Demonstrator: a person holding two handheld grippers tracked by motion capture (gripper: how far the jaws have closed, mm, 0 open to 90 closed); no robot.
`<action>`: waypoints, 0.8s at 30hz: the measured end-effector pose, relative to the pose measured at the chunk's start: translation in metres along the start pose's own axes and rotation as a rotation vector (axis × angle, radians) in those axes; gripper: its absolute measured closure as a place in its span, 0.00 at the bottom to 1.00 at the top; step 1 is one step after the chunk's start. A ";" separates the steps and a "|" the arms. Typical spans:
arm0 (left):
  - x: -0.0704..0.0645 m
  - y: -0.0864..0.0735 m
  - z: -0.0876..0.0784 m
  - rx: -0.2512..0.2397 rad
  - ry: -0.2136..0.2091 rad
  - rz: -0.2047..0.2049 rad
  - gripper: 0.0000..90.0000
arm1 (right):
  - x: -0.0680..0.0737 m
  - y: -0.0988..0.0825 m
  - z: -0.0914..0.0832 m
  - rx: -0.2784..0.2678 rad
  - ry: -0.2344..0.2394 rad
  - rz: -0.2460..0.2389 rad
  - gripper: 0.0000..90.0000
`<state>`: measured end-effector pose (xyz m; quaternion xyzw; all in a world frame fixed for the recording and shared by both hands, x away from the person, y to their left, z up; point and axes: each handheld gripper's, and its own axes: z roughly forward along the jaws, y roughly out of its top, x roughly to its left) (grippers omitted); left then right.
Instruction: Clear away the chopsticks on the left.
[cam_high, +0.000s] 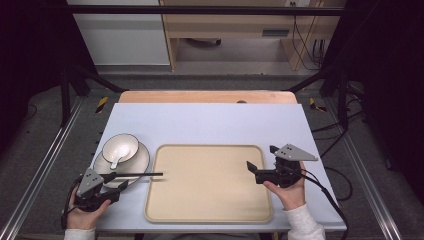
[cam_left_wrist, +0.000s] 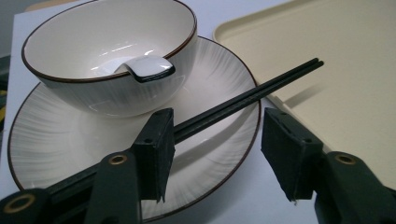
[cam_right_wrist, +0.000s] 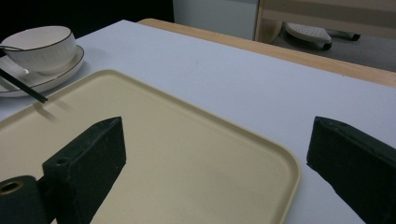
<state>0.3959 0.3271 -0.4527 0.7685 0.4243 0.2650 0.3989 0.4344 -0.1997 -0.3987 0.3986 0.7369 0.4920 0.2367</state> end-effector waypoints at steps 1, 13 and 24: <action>0.000 0.000 0.001 0.001 0.020 0.008 0.50 | 0.000 0.000 0.000 0.000 0.000 0.000 0.05; 0.002 0.001 0.011 0.038 0.021 0.047 0.55 | 0.000 0.000 -0.001 -0.001 0.001 -0.004 0.05; 0.008 0.000 0.016 0.050 0.016 0.042 0.54 | 0.000 0.000 0.000 -0.002 0.002 -0.004 0.05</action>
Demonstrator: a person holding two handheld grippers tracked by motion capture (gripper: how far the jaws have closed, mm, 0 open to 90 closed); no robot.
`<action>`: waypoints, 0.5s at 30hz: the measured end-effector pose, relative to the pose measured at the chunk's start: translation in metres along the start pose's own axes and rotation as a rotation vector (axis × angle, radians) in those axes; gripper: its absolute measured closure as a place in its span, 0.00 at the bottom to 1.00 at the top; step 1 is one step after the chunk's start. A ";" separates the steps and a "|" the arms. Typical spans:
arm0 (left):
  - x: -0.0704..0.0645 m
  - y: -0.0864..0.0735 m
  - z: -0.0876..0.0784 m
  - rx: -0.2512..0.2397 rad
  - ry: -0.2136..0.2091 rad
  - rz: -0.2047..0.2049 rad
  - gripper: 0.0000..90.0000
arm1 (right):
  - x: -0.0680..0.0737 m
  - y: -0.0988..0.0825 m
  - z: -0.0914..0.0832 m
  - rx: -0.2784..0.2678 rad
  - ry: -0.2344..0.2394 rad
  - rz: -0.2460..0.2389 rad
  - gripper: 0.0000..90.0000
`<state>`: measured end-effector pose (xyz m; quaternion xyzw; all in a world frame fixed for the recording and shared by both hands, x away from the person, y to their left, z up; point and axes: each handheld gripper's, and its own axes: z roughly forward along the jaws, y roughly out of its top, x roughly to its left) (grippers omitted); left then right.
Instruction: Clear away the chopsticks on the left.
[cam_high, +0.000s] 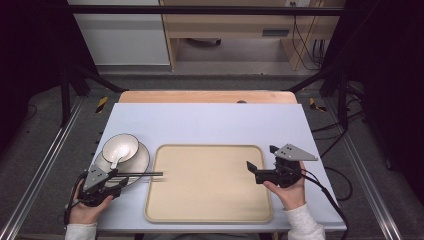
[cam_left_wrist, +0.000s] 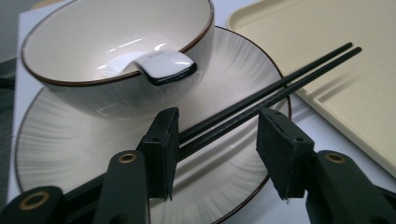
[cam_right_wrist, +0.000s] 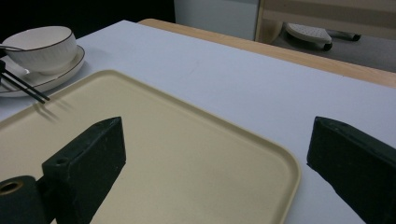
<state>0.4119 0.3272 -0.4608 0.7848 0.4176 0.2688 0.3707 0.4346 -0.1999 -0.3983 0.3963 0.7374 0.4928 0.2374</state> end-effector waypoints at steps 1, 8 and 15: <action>0.000 0.000 0.001 0.007 -0.006 0.003 0.54 | 0.000 0.000 0.000 0.001 0.000 0.002 0.05; 0.000 0.000 0.001 0.027 -0.009 -0.002 0.57 | 0.000 0.000 0.000 0.002 -0.001 0.002 0.05; 0.002 0.000 0.002 0.033 -0.019 -0.029 0.65 | 0.000 0.000 0.000 0.001 -0.002 0.001 0.05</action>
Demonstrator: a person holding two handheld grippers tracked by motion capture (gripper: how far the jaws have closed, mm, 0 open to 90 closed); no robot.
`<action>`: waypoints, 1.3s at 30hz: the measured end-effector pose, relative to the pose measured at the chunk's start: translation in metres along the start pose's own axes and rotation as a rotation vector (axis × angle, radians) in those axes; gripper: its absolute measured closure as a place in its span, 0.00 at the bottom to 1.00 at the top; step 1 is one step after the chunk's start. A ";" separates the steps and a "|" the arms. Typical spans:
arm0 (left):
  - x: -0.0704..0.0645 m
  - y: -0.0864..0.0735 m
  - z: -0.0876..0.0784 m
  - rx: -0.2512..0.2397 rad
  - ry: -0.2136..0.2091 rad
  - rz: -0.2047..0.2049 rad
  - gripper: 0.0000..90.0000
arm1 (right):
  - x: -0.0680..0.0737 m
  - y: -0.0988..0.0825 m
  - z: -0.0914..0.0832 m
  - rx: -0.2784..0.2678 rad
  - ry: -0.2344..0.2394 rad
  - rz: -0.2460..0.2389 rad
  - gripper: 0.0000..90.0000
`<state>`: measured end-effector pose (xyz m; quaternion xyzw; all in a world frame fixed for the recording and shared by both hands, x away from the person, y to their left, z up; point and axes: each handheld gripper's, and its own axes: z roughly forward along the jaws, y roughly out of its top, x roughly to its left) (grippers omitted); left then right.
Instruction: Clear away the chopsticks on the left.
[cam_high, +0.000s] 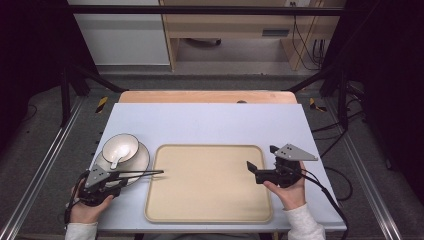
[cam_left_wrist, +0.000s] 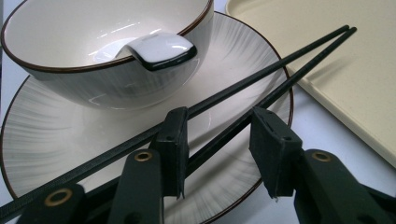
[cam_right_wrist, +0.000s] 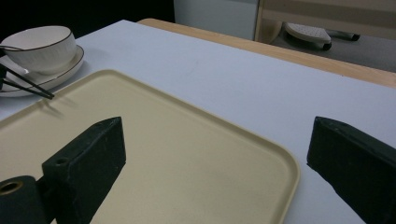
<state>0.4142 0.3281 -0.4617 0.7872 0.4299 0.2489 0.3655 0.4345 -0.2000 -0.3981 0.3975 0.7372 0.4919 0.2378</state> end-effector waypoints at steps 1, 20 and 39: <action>0.000 0.000 0.000 -0.001 -0.004 -0.003 0.66 | 0.000 0.000 0.000 0.001 -0.001 -0.001 0.05; -0.003 0.002 0.001 0.011 0.001 0.012 0.79 | -0.001 0.001 -0.001 -0.005 0.003 0.007 0.04; -0.008 0.006 0.003 0.015 0.010 0.020 0.93 | -0.001 0.000 0.000 -0.001 0.006 0.007 0.04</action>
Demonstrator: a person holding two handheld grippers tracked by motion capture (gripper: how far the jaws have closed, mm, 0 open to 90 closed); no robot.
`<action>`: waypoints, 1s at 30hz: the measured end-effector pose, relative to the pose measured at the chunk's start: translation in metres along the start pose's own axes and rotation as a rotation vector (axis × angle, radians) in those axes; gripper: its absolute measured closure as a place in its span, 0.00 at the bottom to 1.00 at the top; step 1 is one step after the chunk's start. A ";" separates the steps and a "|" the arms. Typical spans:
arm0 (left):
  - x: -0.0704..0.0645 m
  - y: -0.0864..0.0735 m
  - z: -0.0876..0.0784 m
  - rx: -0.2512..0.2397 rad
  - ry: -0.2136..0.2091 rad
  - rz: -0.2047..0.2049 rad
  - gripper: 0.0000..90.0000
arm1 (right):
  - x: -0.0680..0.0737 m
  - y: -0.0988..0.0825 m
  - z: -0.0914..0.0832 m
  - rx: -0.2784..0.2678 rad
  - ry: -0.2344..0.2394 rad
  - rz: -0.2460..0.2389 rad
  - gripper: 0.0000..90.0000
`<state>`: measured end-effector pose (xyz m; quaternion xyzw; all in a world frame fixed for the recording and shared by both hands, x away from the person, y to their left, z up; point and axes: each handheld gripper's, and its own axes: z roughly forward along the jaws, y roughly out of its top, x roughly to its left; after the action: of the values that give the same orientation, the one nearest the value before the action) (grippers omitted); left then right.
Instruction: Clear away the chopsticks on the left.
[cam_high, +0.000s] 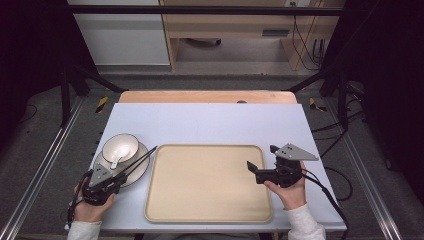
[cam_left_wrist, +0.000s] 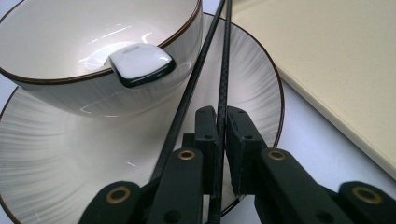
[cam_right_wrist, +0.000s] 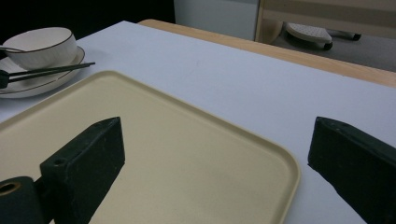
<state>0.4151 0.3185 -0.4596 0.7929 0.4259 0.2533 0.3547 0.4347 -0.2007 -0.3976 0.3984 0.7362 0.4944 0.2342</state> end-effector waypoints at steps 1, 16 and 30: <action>0.000 0.000 0.000 0.000 -0.001 -0.001 0.93 | 0.000 0.000 0.000 0.000 0.000 -0.002 0.04; 0.002 -0.001 0.004 0.031 -0.014 -0.043 0.88 | 0.000 0.000 0.000 0.003 -0.001 -0.004 0.04; -0.002 0.001 0.002 0.015 -0.024 -0.056 0.95 | 0.000 0.000 0.000 0.004 -0.003 -0.005 0.04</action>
<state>0.4161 0.3154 -0.4601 0.7864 0.4454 0.2307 0.3606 0.4347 -0.2012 -0.3976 0.3980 0.7378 0.4917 0.2356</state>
